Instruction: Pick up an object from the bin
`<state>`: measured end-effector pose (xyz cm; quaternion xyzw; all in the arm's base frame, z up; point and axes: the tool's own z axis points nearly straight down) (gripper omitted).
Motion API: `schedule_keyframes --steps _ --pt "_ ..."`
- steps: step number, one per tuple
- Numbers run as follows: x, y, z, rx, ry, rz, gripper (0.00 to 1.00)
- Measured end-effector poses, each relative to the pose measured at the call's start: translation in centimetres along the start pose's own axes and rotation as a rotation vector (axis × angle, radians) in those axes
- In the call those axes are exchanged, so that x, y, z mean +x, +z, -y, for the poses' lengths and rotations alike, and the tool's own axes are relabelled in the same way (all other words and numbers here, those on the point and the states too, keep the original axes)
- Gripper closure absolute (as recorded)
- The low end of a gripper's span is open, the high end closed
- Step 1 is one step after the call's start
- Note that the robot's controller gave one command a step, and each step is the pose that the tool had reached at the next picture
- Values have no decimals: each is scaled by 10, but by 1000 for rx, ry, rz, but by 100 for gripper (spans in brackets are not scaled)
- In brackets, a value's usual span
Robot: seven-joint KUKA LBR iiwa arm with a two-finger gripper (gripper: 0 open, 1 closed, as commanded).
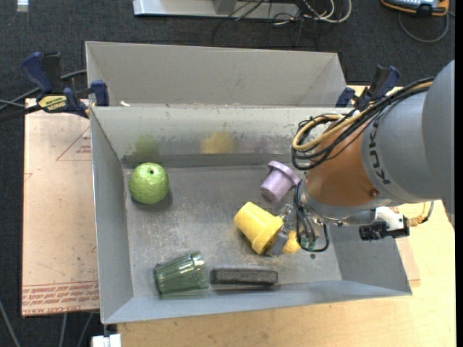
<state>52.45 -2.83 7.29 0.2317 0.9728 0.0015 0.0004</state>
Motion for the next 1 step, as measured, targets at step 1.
schedule_keyframes --steps 1 --pt "2 -20 1 3 -1 -8 100"
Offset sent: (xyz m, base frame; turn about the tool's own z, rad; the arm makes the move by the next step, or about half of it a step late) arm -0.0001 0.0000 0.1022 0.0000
